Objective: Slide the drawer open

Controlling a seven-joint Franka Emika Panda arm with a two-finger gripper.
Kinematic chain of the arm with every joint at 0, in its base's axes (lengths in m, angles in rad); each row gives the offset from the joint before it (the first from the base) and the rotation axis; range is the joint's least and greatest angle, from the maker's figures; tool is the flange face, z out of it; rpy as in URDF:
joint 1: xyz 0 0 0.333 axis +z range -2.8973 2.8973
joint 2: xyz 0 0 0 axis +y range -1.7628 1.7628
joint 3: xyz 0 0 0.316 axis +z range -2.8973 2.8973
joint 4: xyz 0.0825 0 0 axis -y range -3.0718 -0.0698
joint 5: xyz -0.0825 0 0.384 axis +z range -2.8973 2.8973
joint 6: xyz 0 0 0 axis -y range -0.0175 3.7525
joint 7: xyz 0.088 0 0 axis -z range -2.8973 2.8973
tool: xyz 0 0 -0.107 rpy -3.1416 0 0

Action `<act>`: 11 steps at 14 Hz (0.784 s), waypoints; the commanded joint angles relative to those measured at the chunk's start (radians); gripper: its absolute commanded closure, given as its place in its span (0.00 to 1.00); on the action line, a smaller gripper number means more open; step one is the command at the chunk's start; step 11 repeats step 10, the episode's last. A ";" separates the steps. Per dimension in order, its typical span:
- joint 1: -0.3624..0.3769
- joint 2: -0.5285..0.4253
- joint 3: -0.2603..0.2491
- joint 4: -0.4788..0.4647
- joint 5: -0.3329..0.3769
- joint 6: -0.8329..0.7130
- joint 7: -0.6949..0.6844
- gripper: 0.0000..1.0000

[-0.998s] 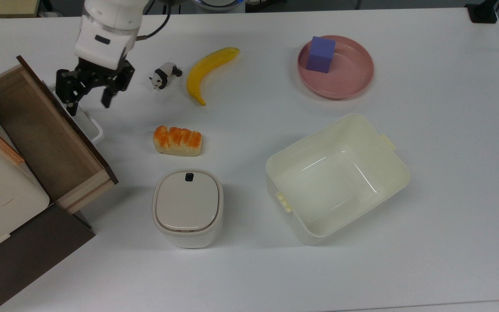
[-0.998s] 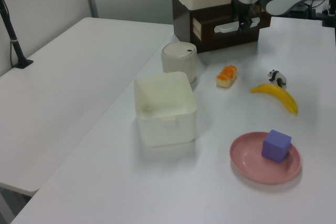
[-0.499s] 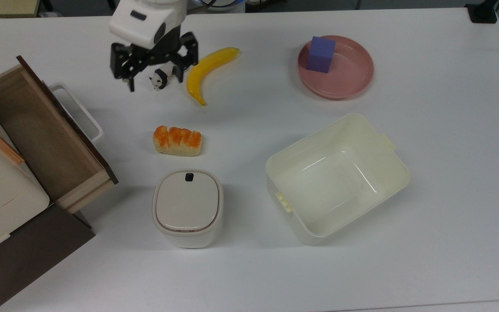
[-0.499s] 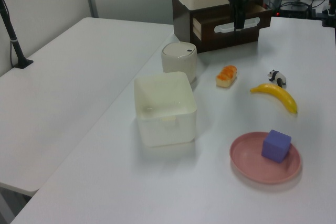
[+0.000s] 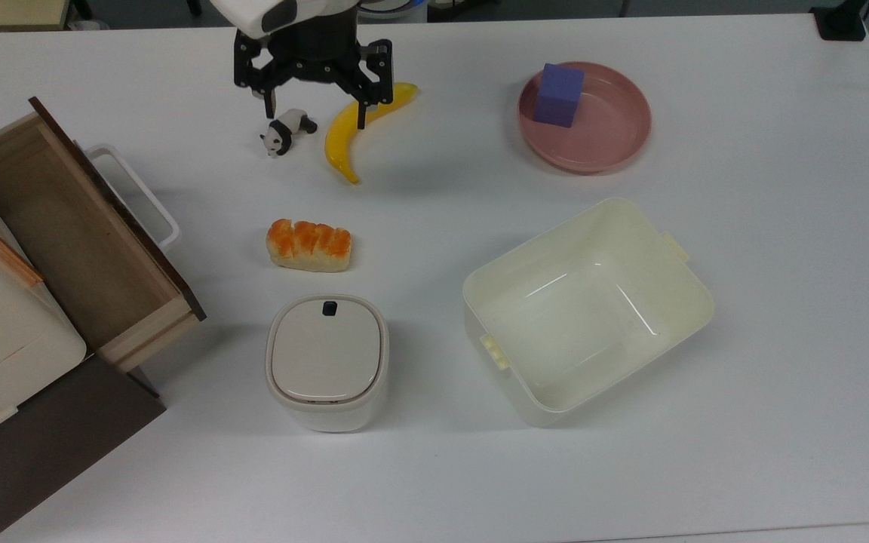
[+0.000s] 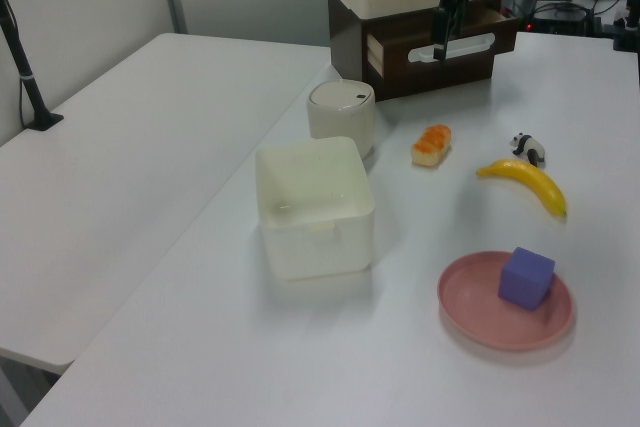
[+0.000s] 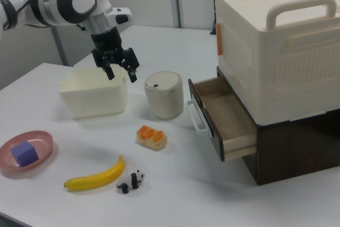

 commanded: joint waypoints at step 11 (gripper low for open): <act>0.010 -0.104 -0.003 -0.003 0.084 -0.184 0.023 0.00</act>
